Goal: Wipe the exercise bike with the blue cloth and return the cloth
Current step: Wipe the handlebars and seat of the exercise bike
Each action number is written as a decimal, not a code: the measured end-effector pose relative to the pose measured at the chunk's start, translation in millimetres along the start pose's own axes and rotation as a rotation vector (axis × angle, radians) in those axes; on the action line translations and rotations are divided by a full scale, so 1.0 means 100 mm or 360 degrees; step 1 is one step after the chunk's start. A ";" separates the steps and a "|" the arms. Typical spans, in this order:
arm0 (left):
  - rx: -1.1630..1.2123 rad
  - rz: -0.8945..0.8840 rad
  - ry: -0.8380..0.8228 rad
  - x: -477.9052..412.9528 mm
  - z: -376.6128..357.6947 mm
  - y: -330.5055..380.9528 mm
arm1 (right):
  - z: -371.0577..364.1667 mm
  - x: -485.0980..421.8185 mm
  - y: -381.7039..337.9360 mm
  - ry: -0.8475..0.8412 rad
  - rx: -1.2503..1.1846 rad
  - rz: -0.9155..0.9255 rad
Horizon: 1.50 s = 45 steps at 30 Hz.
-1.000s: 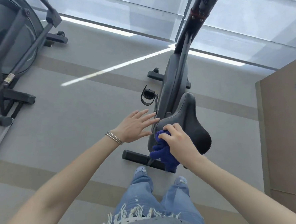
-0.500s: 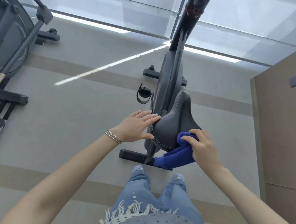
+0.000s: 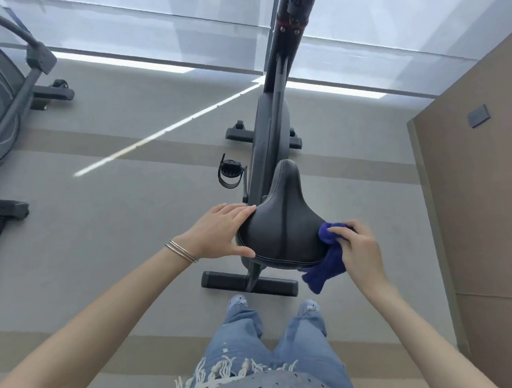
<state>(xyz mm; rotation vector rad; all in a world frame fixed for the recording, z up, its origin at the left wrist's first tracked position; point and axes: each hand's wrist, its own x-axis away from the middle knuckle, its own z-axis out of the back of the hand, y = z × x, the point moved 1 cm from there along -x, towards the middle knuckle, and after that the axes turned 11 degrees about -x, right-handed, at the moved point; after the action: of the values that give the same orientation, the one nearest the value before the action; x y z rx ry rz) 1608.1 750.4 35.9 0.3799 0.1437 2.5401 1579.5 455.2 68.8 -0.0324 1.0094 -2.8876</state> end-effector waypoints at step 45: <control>0.0093 0.0195 -0.0226 -0.12 0.09 0.24 | -0.43 -1.27 -0.82 -0.0249 0.0214 0.0177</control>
<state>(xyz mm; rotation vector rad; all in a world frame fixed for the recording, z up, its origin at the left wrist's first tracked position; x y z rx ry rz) 1608.3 723.8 46.1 0.6074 0.1452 2.6226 1698.3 556.8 87.3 -0.1845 0.7646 -2.7932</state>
